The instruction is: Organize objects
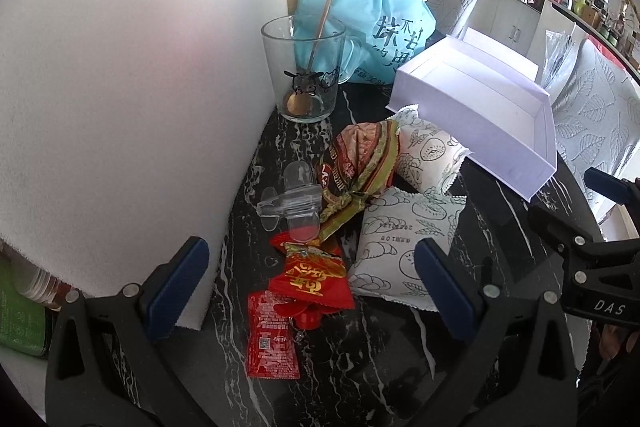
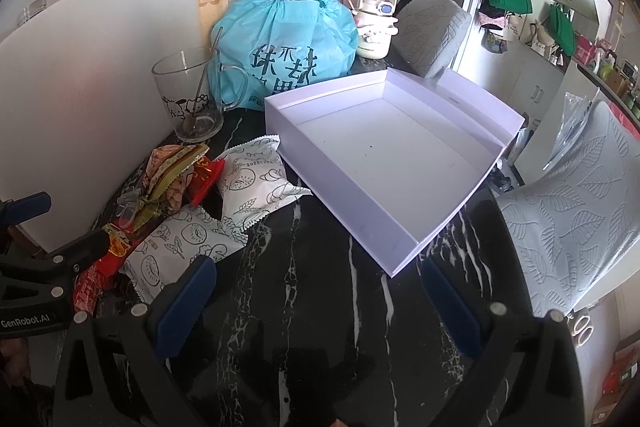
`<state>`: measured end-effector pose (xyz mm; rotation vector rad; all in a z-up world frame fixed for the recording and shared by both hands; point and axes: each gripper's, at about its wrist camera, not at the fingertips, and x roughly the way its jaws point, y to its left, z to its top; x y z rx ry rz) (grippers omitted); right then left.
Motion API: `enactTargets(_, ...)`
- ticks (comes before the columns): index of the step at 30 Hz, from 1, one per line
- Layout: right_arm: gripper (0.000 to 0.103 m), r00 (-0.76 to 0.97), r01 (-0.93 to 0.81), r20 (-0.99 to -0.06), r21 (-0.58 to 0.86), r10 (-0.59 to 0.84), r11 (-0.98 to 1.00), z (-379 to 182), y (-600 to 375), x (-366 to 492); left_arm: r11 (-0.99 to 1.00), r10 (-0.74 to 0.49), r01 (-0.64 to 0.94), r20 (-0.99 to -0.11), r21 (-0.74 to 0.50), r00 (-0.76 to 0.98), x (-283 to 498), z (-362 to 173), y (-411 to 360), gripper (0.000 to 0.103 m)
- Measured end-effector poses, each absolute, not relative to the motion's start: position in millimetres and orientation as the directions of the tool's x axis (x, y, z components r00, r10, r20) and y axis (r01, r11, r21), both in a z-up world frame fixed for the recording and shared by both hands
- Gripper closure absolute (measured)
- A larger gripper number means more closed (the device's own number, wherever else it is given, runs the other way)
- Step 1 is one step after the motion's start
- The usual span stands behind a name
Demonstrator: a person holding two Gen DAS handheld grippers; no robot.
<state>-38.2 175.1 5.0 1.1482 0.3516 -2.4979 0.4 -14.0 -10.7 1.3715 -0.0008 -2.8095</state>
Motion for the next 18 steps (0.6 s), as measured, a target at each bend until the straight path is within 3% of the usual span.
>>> enactTargets(16,0.000,-0.593,0.429,-0.773,-0.066,-0.225,-0.901,4.2,177.3,-38.0,-1.000,-0.020,0.007,-0.790,0.021,-0.612,1.5,-11.5,-8.9,0.000)
enactTargets(17,0.000,-0.593,0.429,-0.773,-0.067,-0.225,-0.901,4.0,177.1,-37.9,-0.976,-0.149,0.216,-0.791,0.022,-0.593,1.3,-11.9,-9.0,0.000)
enactTargets(18,0.000,-0.593,0.430,-0.773,-0.070,-0.224,-0.900,3.9,176.8,-37.6,-0.976,-0.150,0.217,-0.792,0.023,-0.591,1.3,-12.2,-8.8,0.000)
